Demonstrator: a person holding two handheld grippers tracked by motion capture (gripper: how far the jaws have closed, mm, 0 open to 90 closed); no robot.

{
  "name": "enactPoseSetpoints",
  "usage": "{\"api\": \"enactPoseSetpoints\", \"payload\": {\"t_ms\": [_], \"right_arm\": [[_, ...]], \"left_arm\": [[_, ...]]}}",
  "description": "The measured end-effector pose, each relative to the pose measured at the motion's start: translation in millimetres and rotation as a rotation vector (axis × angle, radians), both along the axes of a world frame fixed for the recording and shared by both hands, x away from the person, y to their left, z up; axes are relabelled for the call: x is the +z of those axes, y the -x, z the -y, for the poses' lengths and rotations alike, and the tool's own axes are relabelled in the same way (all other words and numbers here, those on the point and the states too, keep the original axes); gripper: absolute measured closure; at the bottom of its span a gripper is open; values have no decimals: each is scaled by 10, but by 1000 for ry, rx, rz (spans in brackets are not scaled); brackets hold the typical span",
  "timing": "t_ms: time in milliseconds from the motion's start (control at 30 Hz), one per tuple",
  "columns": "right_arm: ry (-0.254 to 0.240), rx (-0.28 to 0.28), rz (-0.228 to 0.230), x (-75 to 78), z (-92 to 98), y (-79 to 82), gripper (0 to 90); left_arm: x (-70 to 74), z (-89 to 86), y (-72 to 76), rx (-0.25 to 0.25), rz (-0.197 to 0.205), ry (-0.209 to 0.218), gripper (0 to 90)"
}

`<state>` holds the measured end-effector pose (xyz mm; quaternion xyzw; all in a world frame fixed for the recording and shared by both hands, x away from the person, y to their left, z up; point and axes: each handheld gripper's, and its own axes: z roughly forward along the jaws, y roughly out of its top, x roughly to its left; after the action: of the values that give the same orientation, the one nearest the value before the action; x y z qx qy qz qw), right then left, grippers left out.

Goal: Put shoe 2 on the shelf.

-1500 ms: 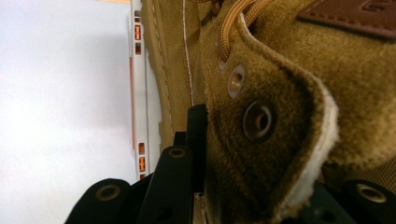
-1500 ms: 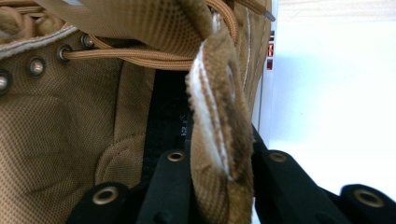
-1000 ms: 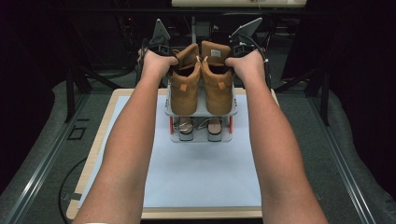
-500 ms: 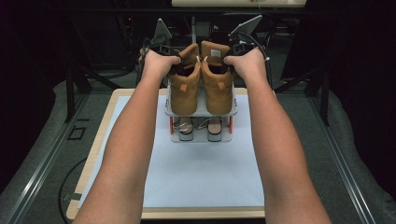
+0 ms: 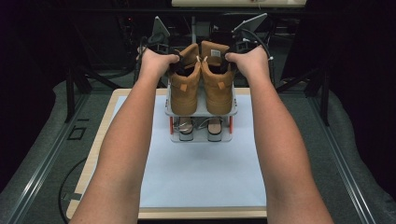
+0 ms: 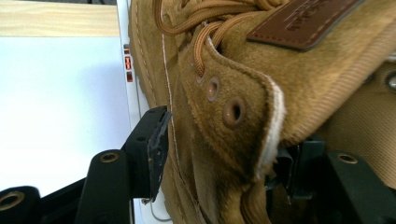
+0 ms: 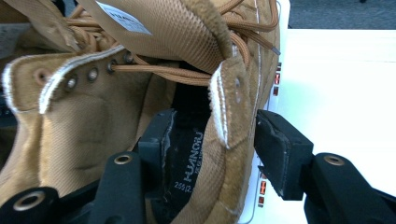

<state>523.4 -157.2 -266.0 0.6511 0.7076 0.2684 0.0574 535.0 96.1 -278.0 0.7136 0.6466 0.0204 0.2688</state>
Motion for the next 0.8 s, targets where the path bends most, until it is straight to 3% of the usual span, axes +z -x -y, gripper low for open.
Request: {"api": "enactPoseSetpoints", "payload": {"t_ms": [400, 800], "right_arm": [[-77, -9, 60, 160, 129, 134, 476], [-49, -3, 92, 294, 148, 262, 476]], "left_arm": [[203, -99, 140, -6, 48, 44, 408], [353, -179, 267, -19, 84, 47, 408]]}}
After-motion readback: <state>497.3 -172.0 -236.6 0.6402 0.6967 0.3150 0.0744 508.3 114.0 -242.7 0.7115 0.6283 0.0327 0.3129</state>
